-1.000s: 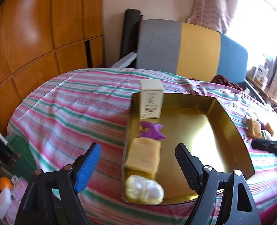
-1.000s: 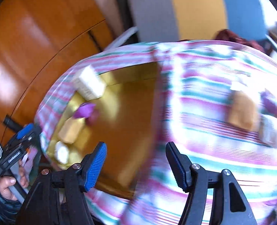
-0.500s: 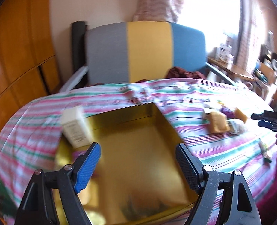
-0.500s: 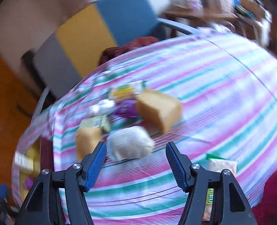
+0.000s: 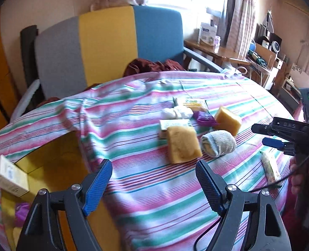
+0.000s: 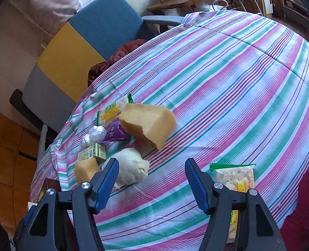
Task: Organize objects
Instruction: 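Move the left tool back to the items and grasp another yellow sponge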
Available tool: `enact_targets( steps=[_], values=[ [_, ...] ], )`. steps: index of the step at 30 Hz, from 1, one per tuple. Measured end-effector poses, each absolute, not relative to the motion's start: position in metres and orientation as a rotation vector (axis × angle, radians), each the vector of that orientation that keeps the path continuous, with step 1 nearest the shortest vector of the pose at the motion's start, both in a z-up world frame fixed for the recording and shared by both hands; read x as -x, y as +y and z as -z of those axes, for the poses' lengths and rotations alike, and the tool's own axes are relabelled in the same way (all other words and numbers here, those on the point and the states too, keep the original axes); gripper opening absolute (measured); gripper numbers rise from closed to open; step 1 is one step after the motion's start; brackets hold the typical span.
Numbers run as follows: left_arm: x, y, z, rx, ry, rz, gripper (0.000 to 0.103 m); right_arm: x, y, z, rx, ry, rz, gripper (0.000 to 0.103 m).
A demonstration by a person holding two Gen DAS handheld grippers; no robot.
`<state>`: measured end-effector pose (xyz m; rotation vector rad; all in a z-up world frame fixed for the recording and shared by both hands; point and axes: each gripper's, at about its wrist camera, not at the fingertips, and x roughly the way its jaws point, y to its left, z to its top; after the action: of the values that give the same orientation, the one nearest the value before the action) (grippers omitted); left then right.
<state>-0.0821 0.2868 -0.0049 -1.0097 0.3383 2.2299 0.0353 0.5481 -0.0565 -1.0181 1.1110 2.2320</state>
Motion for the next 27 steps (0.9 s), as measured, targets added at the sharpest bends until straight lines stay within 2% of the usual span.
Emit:
enact_targets(
  steps=[11, 18, 19, 21, 22, 24, 27],
  values=[
    [0.114, 0.356, 0.049, 1.142, 0.341, -2.144, 0.091, -0.050, 0.563, 0.054, 0.925, 1.236, -2.209, 0.067],
    [0.138, 0.380, 0.075, 1.216, 0.338, -2.149, 0.090, -0.050, 0.564, 0.055, 0.933, 1.271, -2.210, 0.067],
    [0.142, 0.381, 0.081, 1.241, 0.329, -2.144, 0.088, -0.049, 0.564, 0.056, 0.935, 1.271, -2.211, 0.067],
    [0.146, 0.380, 0.090, 1.281, 0.294, -2.106, 0.064, -0.048, 0.564, 0.057, 0.942, 1.271, -2.206, 0.067],
    [0.147, 0.378, 0.091, 1.283, 0.255, -2.084, 0.060, -0.048, 0.565, 0.058, 0.945, 1.269, -2.203, 0.067],
    [0.140, 0.373, 0.085, 1.262, 0.242, -2.096, 0.054, -0.047, 0.565, 0.059, 0.950, 1.265, -2.205, 0.067],
    [0.125, 0.364, 0.078, 1.213, 0.270, -2.097, 0.054, -0.047, 0.564, 0.059, 0.953, 1.257, -2.206, 0.067]
  ],
)
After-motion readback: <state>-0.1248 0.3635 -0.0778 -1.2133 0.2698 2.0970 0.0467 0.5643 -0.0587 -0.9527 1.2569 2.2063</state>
